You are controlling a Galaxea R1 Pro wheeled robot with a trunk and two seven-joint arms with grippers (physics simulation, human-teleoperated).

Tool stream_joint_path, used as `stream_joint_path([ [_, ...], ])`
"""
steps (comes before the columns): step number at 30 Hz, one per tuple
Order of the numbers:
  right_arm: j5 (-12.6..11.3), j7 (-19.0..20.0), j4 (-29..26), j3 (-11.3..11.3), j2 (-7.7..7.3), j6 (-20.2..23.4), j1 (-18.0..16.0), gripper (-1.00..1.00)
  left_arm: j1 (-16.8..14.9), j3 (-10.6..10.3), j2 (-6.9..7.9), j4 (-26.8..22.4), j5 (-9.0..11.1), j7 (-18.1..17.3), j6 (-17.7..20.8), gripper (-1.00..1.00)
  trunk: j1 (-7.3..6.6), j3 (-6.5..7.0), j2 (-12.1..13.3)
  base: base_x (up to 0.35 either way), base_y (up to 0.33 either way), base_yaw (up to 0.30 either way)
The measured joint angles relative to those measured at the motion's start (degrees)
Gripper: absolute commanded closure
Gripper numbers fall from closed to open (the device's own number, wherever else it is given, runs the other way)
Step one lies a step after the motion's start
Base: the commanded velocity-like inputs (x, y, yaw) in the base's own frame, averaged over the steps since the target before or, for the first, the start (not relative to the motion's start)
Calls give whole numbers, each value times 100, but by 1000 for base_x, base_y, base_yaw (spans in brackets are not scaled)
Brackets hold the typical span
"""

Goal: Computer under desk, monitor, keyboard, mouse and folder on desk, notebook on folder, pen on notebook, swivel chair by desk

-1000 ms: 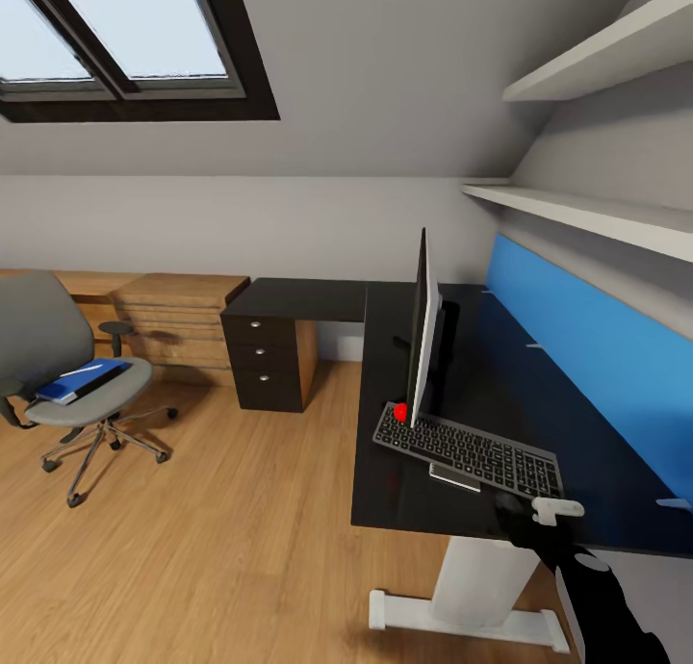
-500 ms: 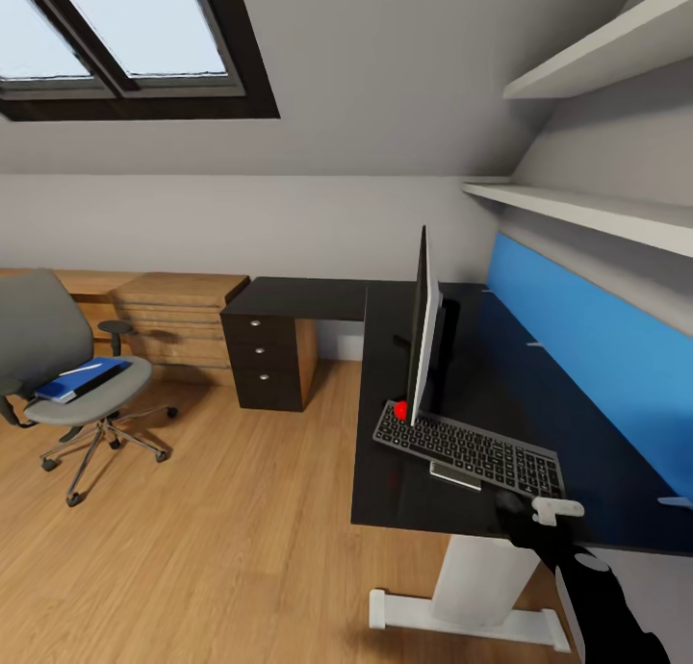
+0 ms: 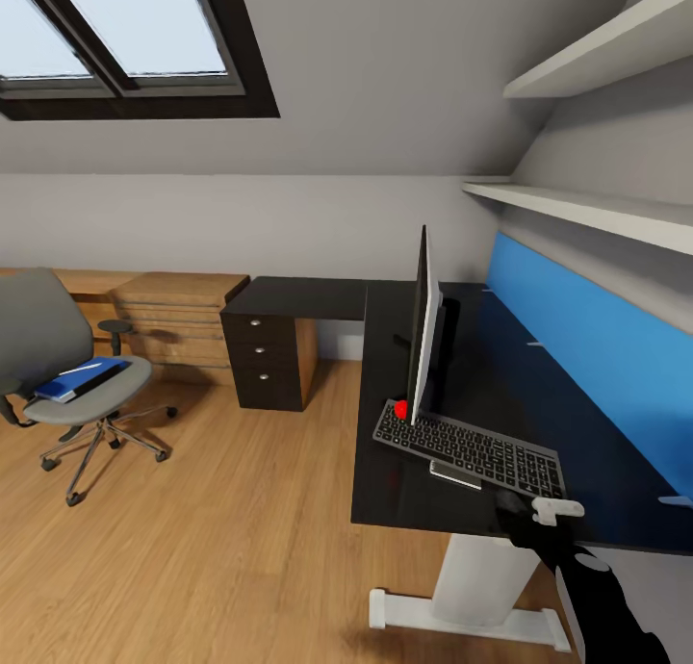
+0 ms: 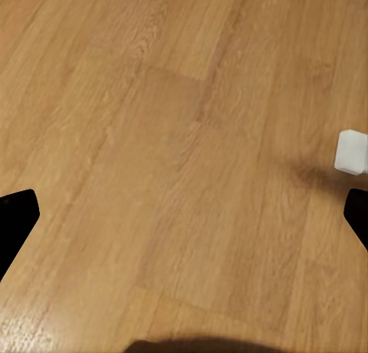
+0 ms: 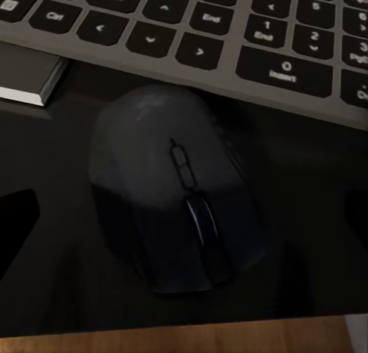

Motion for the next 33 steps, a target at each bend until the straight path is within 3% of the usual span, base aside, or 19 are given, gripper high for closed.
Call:
stream_joint_path([
  [6,4,0,0,2,1,0,0,-100,0,0,-6,0,2,13,8,-100,65,-53,-119,0,0,0],
  [33,8,0,62,6,1,0,0,-100,0,0,1,0,2,15,-5,-100,66,-54,-120,0,0,0],
])
